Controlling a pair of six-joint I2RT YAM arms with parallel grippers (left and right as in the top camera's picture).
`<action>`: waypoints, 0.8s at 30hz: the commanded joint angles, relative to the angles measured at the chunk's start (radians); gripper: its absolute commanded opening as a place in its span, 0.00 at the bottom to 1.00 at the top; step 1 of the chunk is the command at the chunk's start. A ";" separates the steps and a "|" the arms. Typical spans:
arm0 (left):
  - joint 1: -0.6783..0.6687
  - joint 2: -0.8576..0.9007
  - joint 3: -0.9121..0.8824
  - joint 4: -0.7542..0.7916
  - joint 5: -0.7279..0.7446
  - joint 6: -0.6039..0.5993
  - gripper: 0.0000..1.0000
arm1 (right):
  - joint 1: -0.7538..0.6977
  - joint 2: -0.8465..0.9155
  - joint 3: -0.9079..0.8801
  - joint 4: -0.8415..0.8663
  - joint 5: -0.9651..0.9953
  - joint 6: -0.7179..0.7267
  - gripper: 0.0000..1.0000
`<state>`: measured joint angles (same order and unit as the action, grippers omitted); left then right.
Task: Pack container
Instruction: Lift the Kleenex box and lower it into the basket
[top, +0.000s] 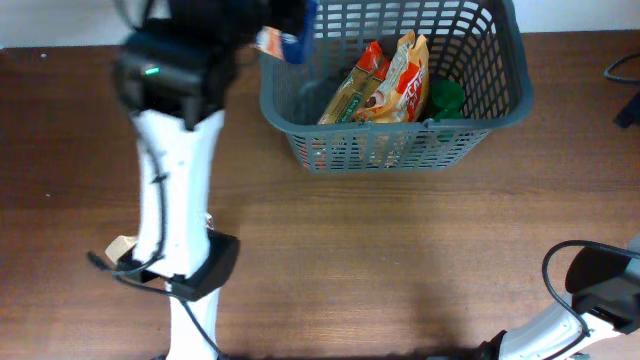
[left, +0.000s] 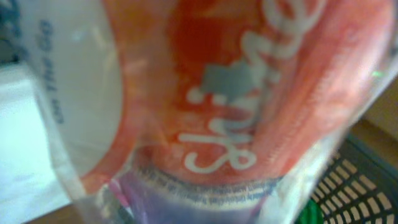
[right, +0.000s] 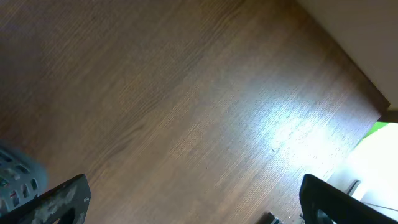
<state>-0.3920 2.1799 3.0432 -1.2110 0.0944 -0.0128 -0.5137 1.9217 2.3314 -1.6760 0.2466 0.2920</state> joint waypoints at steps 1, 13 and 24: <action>-0.048 -0.001 -0.060 0.033 -0.106 -0.010 0.02 | -0.004 0.000 -0.003 0.000 0.016 0.013 0.99; -0.071 0.014 -0.447 0.152 -0.087 -0.010 0.02 | -0.004 0.000 -0.003 0.000 0.016 0.013 0.99; -0.070 0.014 -0.688 0.233 -0.095 -0.010 0.08 | -0.004 0.000 -0.003 0.000 0.016 0.013 0.99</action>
<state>-0.4637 2.1998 2.3890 -1.0035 0.0166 -0.0135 -0.5137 1.9217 2.3314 -1.6760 0.2466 0.2920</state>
